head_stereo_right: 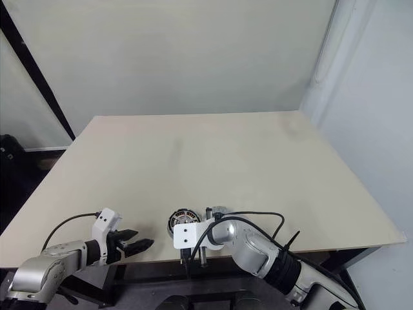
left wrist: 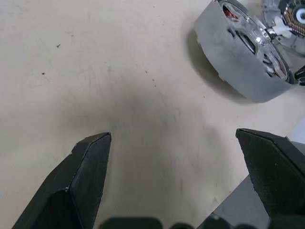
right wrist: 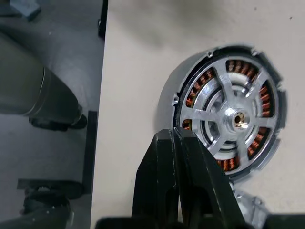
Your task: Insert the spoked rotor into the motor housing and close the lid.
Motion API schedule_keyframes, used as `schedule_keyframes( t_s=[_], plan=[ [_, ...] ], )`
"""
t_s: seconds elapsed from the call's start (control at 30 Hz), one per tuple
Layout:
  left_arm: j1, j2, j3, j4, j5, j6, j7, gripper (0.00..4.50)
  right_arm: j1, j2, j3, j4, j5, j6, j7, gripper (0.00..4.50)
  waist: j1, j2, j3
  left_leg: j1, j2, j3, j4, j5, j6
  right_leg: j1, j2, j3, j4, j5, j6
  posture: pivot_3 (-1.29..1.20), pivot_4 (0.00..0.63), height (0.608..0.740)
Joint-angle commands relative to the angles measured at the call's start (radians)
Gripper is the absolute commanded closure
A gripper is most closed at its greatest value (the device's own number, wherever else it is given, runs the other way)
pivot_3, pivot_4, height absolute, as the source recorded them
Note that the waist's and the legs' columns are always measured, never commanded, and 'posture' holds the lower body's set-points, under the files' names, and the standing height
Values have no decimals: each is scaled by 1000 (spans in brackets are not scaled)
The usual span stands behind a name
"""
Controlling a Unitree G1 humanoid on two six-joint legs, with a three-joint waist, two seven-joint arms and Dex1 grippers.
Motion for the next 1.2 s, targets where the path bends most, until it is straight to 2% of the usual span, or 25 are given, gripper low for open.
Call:
schedule_keyframes(
  t_s=[0.03,0.13,0.27,0.37,0.63,0.77,0.83,0.97,1.07,1.2],
  plan=[
    [-14,2,4,-6,11,-20,-3,0,-7,5,-38,-66,9,-8,4,4089,0,0,0,0,0,0,0,0,0,0,0,0,0,0,0,0,0,740],
    [-14,3,3,-3,12,-23,-4,0,-5,-24,-21,-85,-2,-30,37,3287,0,0,0,0,0,0,0,-1,-2,0,0,0,0,0,0,0,0,740],
    [-18,1,1,3,12,-28,-4,0,1,-49,-16,-98,-15,-46,51,1847,0,0,0,0,0,0,1,-2,-3,0,0,0,-1,0,0,0,0,740],
    [-21,-1,-1,6,13,-31,-4,0,19,-30,-61,-114,4,-20,26,754,0,0,0,0,0,0,1,-1,-2,0,0,0,0,0,0,0,0,740],
    [-33,-9,-6,19,11,-58,-11,0,89,107,-368,-193,110,98,-157,754,1,1,0,0,1,0,0,-1,-2,0,0,0,0,0,0,0,0,740],
    [-45,-11,-9,30,13,-94,-28,0,85,82,-477,-187,111,158,-217,754,0,1,1,0,0,0,1,-2,-3,0,-1,0,-2,0,0,0,0,740],
    [-51,-11,-11,38,19,-118,-36,0,80,31,-518,-172,95,181,-238,754,1,1,1,0,0,1,1,-2,-3,0,-1,0,-2,0,0,0,0,740],
    [-64,-11,-13,47,22,-133,-42,0,79,-109,-514,-137,44,207,-248,754,0,1,1,-1,0,1,0,-2,-3,0,-1,0,-2,0,0,0,0,740],
    [-69,-13,-11,46,24,-134,-42,0,92,-204,-453,-117,9,227,-212,754,0,1,1,-1,0,2,-3,0,0,-1,-1,0,-2,0,0,0,0,740],
    [-70,-16,-7,39,25,-133,-39,0,115,-207,-406,-113,36,242,-182,754,0,1,1,-1,1,2,-6,0,1,-3,-1,0,-2,0,0,0,0,740]
  ],
)
